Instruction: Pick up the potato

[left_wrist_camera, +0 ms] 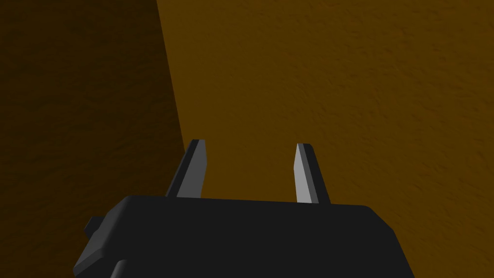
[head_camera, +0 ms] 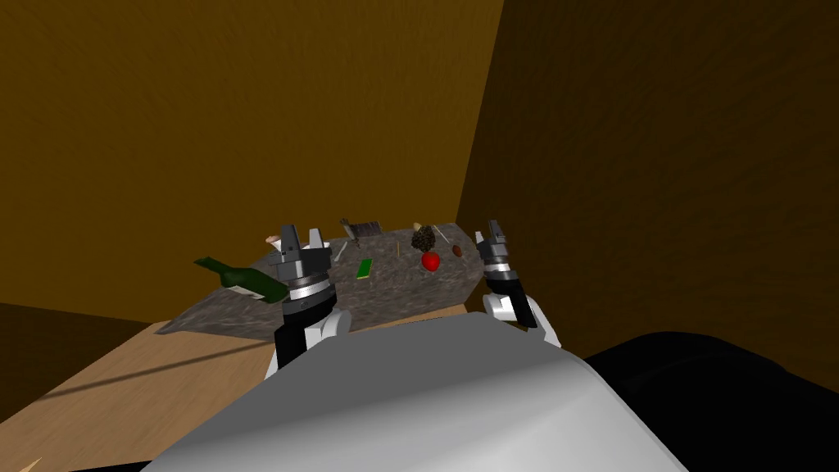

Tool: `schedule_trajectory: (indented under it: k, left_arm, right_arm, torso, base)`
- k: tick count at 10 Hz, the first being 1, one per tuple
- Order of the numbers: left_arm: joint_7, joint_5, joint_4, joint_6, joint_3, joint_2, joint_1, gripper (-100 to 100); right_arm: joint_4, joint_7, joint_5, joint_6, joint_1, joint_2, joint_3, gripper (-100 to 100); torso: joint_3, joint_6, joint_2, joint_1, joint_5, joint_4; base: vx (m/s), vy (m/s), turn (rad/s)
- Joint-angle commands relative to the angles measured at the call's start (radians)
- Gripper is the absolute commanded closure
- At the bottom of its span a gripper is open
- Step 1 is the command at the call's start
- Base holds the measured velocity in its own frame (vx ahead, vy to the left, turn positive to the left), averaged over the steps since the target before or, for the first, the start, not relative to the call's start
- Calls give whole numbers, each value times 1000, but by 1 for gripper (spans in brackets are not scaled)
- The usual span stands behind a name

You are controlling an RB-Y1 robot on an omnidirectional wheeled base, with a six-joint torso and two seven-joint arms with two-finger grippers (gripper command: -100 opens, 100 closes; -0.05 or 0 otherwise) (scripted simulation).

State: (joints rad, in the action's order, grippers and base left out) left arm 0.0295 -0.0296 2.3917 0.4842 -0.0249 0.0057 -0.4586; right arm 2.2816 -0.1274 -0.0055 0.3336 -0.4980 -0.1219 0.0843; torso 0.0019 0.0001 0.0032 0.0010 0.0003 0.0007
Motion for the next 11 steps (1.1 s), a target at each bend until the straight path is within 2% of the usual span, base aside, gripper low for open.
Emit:
schedule_trajectory:
  k: [1, 2, 3, 4, 5, 6, 7, 10, 11]
  left_arm:
    - [0, 0, 0, 0, 0, 0, 0, 0]
    - [0, 0, 0, 0, 0, 0, 0, 0]
    - [0, 0, 0, 0, 0, 0, 0, 0]
    - [0, 0, 0, 0, 0, 0, 0, 0]
    - [0, 0, 0, 0, 0, 0, 0, 0]
    - [0, 0, 0, 0, 0, 0, 0, 0]
    - [0, 0, 0, 0, 0, 0, 0, 0]
    - [0, 0, 0, 0, 0, 0, 0, 0]
    - [0, 0, 0, 0, 0, 0, 0, 0]
  right_arm:
    - [-25, -50, -17, -35, 11, -21, 2, -100]
    - [-44, -77, -33, -70, 24, -39, 3, -100]
    - [-44, -94, -33, -74, 24, -39, 3, -100]
    - [-65, -129, -51, -112, 39, -58, 5, -100]
    - [-65, -139, -51, -116, 39, -58, 5, -100]
    - [-89, -178, -70, -153, 55, -78, 5, -100]
    - [-89, -187, -70, -162, 55, -78, 5, -100]
    - [-140, -274, -114, -244, 91, -118, 6, -100]
    - [-140, -292, -114, -262, 91, -118, 6, -100]
  torso:
    - [0, 0, 0, 0, 0, 0]
    - [0, 0, 0, -1, 0, 0]
    - [0, 0, 1, 0, 0, 0]
    - [0, 0, 1, 0, 0, 0]
    - [0, 0, 0, -1, 0, 0]
    - [0, 0, 0, -1, 0, 0]
    - [0, 0, 1, -1, 0, 0]
    - [0, 0, 0, -1, 0, 0]
    - [0, 0, 0, -1, 0, 0]
  base:
    - [-44, 4, 10]
    - [-69, 20, 21]
    - [-57, 12, 2]
    - [-56, 7, 15]
    - [-43, 8, 10]
    - [-59, 11, 18]
    - [-49, 11, 7]
    - [-51, 9, 19]
    - [-48, 5, 14]
